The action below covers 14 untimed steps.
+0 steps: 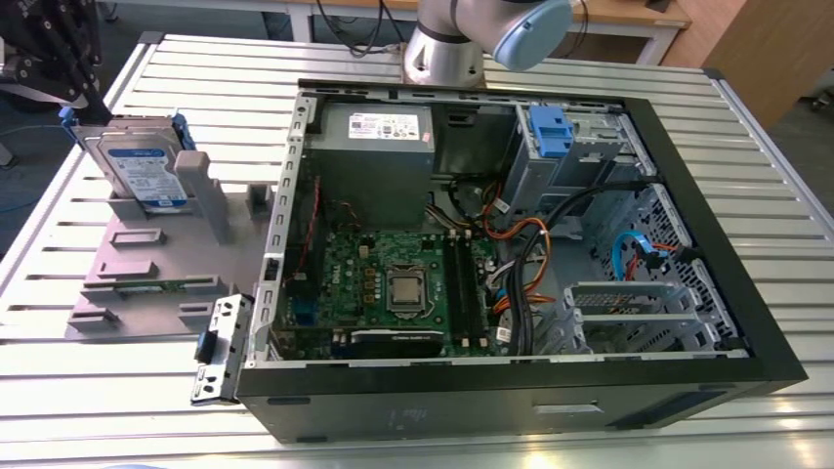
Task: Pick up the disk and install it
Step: 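Pick up the disk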
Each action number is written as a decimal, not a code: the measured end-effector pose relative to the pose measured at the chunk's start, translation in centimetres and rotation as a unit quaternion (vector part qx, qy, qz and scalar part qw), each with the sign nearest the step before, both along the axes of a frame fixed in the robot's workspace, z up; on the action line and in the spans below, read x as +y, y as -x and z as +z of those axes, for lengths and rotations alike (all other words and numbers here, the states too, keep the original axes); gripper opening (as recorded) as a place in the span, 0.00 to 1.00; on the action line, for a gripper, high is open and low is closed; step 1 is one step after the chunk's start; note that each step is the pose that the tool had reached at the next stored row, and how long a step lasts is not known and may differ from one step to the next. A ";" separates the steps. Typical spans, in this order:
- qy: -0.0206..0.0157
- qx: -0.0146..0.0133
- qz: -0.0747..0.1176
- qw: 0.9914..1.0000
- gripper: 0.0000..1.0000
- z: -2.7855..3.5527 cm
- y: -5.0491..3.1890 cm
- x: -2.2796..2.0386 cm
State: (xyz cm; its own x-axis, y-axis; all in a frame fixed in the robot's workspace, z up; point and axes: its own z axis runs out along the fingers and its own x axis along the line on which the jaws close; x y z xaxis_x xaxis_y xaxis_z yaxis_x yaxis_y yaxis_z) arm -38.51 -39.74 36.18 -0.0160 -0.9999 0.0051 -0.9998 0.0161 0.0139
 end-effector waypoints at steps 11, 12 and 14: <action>0.000 0.000 0.003 1.000 0.11 0.00 0.00 0.00; 0.000 0.000 0.003 1.000 0.11 0.00 0.00 0.00; 0.000 0.000 0.004 1.000 0.11 0.00 0.00 0.00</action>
State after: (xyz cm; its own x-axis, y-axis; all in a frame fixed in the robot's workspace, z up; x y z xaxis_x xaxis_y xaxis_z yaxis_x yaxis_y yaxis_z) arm -38.51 -39.74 36.18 -0.0082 -1.0000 0.0052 -0.9999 0.0083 0.0139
